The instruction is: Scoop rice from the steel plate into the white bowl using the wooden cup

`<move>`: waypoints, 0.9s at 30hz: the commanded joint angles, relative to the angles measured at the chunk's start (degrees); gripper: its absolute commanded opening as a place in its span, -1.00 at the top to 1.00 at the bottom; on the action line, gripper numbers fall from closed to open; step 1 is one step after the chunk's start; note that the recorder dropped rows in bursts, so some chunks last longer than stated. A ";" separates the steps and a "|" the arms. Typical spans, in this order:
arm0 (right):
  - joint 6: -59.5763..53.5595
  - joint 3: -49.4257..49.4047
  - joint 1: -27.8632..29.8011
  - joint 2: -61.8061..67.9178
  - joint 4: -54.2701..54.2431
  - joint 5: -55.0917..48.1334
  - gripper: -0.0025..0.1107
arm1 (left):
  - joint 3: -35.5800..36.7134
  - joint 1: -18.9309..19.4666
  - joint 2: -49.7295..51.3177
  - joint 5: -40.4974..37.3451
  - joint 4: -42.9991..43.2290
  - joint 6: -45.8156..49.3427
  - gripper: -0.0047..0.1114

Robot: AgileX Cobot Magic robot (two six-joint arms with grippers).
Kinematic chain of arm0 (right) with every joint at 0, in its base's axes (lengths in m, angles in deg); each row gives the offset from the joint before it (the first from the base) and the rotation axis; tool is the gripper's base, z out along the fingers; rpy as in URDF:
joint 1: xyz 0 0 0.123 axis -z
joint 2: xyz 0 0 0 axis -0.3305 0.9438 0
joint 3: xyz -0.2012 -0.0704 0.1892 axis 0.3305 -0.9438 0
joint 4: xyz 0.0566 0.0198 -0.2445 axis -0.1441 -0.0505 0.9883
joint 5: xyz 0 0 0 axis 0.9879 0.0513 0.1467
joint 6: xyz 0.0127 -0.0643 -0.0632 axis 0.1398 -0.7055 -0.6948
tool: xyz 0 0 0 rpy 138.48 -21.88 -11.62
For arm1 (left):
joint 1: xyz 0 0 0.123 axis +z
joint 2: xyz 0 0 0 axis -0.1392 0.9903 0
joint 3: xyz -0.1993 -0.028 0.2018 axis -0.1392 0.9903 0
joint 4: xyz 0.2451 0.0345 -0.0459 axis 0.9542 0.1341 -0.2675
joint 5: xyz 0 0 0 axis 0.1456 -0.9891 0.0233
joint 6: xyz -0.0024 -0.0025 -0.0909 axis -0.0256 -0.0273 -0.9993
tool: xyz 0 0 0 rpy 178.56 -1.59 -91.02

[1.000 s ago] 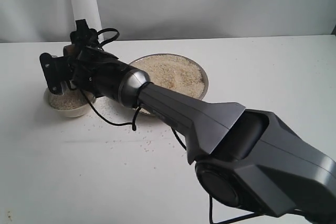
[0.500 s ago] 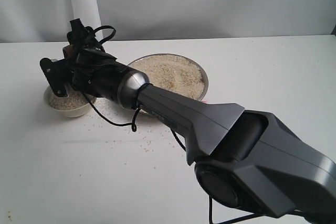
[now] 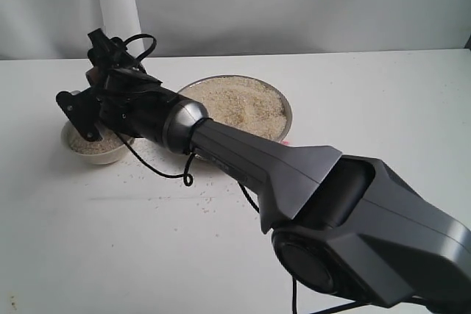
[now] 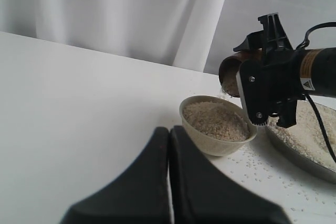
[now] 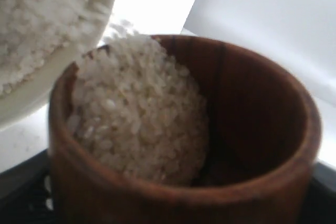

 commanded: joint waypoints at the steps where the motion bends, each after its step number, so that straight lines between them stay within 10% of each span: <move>1: -1.20 0.47 -0.77 -0.88 1.45 2.02 0.96 | 0.11 -0.26 0.01 0.20 -0.27 -0.12 0.92; 27: -6.71 -1.75 -0.56 -1.49 7.93 1.23 0.96 | 0.11 -0.26 0.01 0.20 -0.27 -0.12 0.92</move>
